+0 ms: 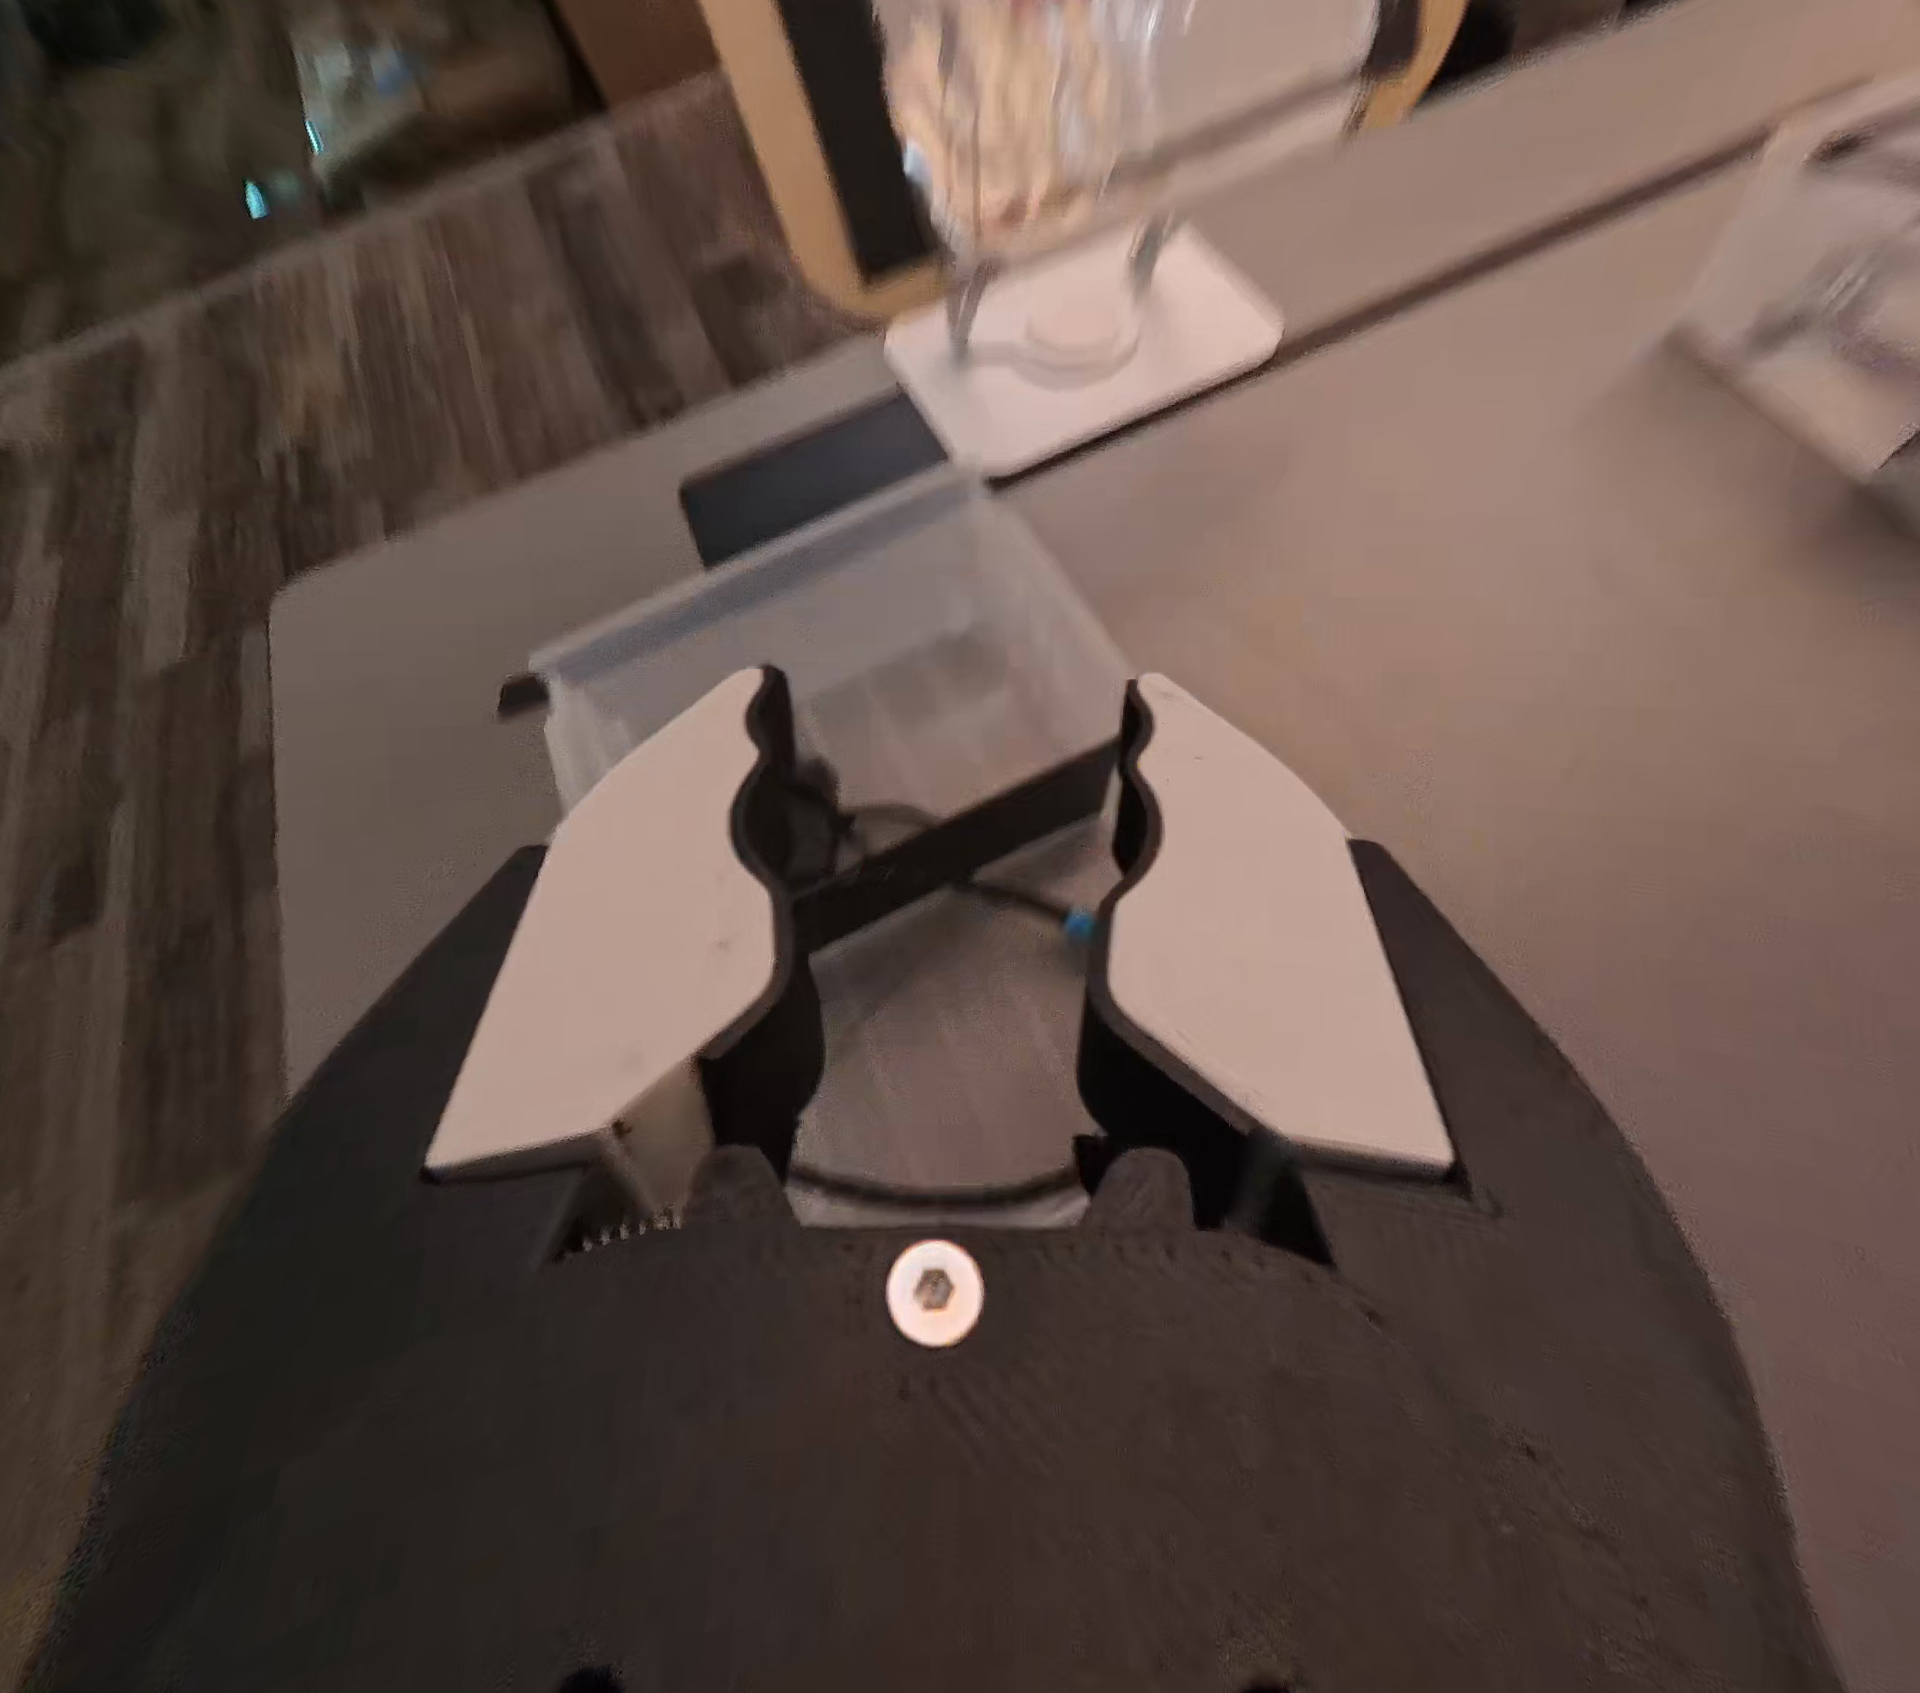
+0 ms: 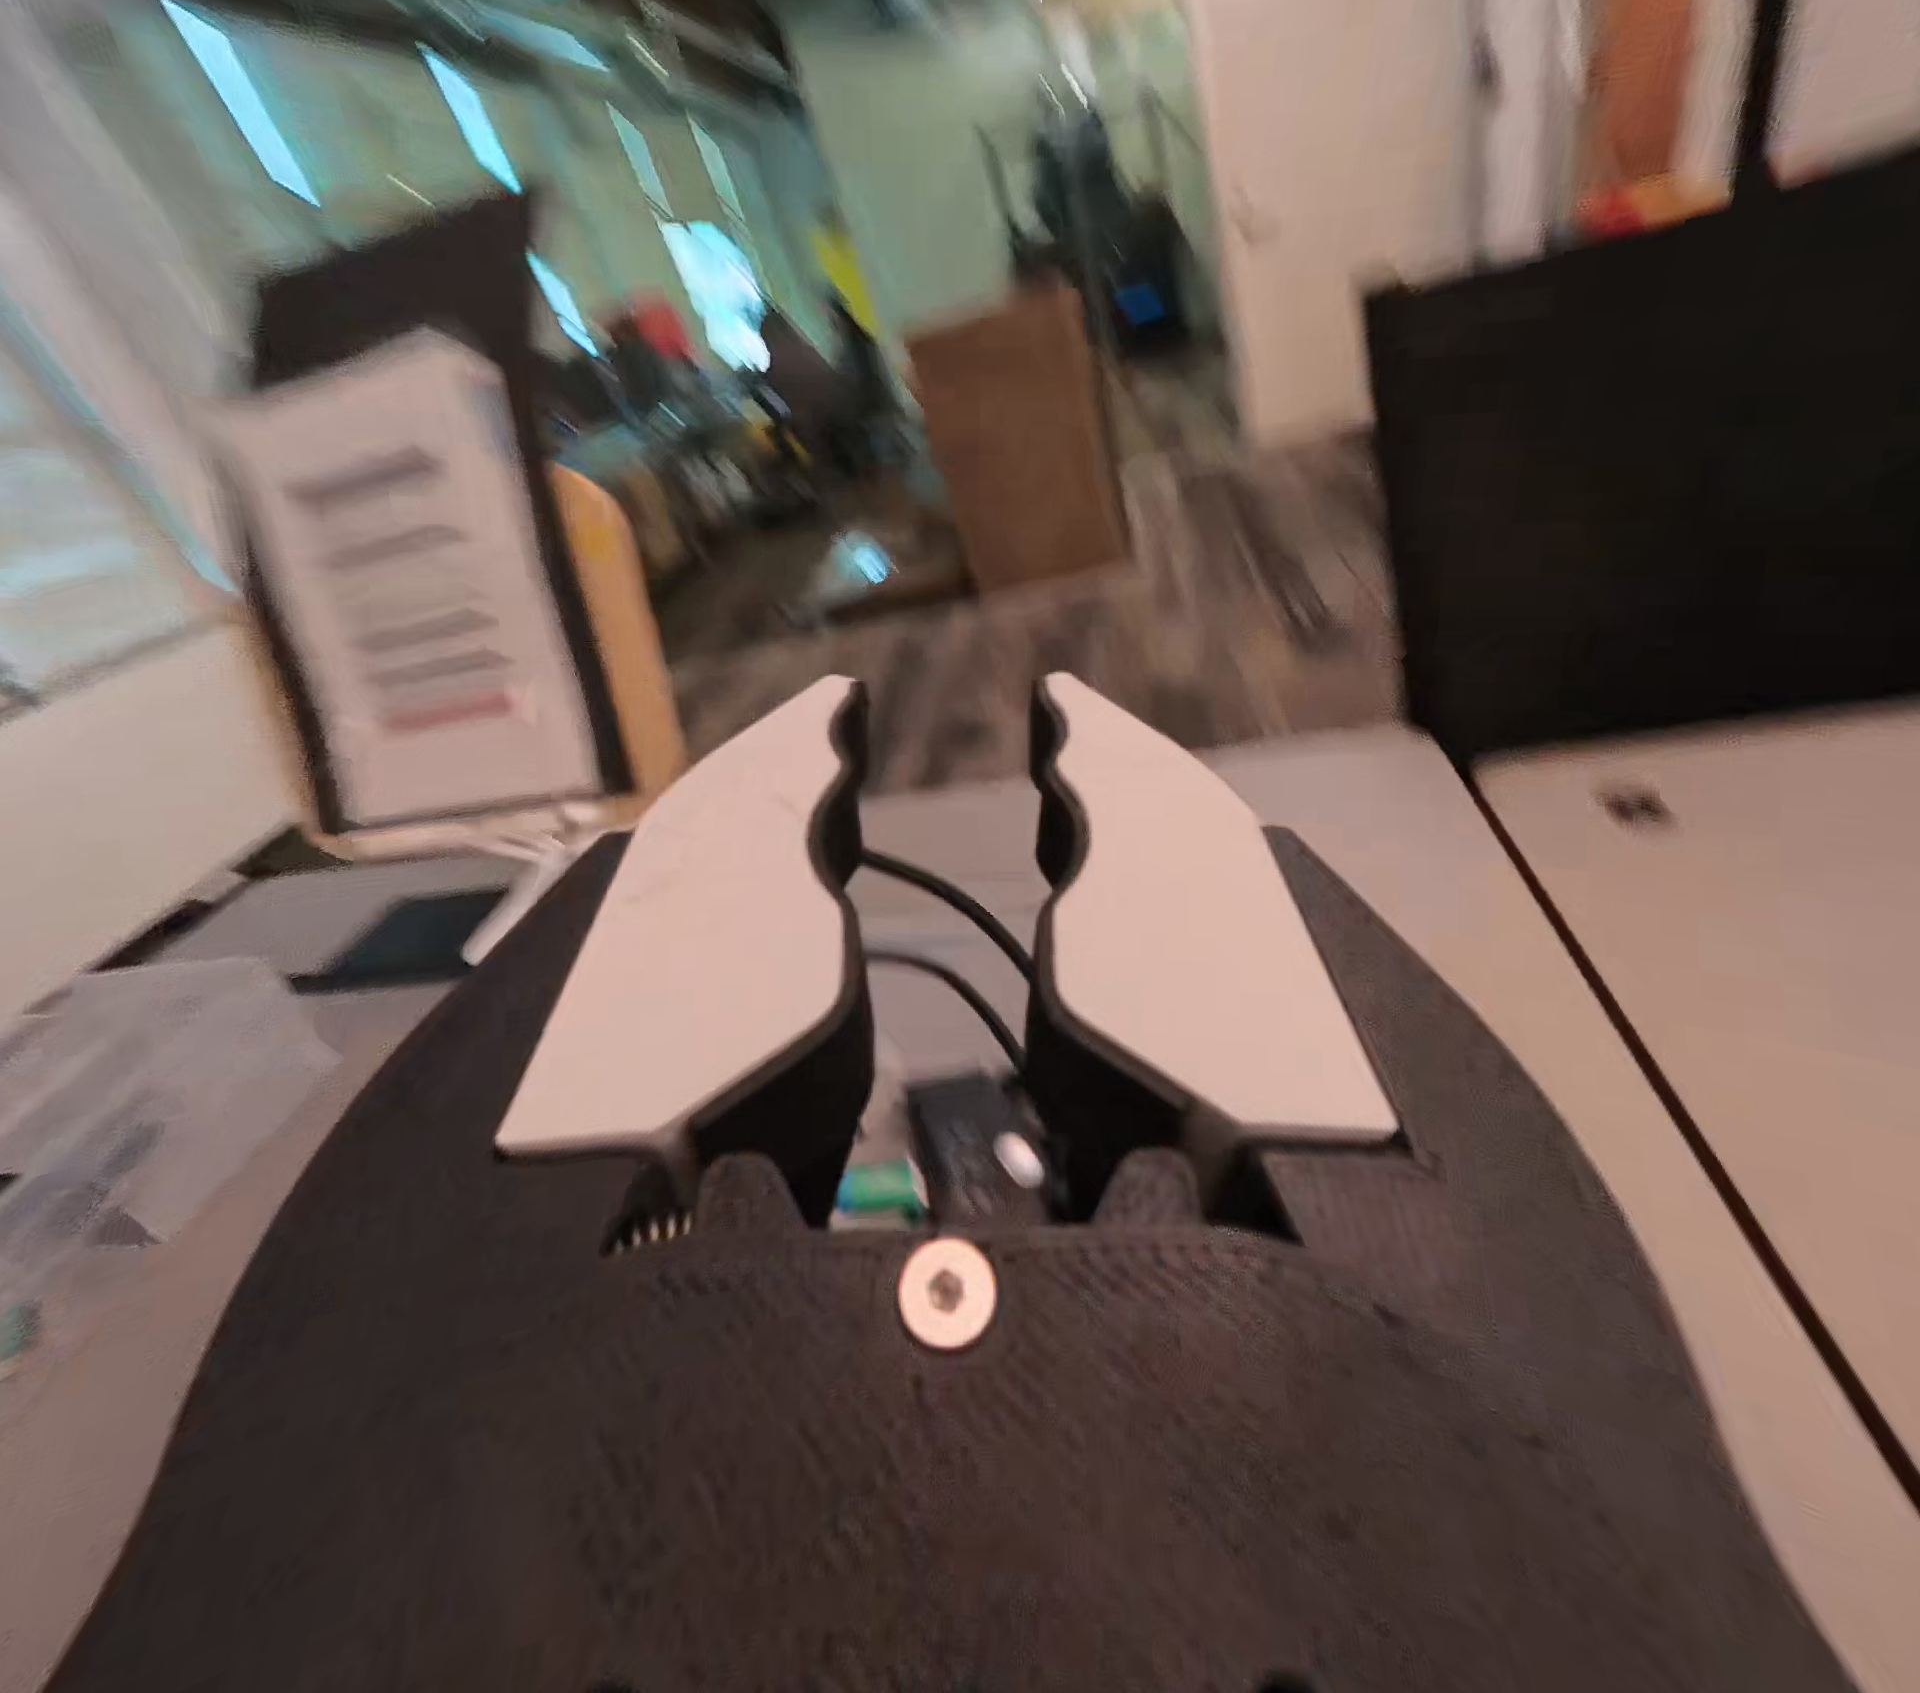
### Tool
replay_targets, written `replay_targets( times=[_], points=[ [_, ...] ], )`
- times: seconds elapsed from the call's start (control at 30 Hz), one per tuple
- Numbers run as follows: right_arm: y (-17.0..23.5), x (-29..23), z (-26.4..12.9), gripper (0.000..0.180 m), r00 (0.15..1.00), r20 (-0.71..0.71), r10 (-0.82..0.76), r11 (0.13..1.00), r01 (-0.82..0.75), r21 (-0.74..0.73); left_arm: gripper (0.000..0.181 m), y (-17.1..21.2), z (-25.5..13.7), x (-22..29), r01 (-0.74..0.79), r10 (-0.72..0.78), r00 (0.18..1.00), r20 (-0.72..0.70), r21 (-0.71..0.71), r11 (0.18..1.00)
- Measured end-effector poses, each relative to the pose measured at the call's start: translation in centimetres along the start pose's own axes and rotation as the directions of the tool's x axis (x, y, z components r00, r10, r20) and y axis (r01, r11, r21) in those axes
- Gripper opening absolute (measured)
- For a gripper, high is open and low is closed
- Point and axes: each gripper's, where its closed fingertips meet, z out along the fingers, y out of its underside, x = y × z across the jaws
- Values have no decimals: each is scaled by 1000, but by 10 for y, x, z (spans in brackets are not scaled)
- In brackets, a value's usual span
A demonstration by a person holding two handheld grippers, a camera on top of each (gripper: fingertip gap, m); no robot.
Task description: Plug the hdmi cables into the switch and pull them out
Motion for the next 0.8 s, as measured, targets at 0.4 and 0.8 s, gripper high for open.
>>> replay_targets(
  times=[0.4,0.8],
  points=[
    [-33,-134,4,46,915,97,-391,885,345,312,61,153,48,-105,69,13,987,159,-500,863],
    [-65,-176,-41,36,878,42,-476,763,389,516,3,125,20,-113,67,55,968,245,-463,884]
  ],
)
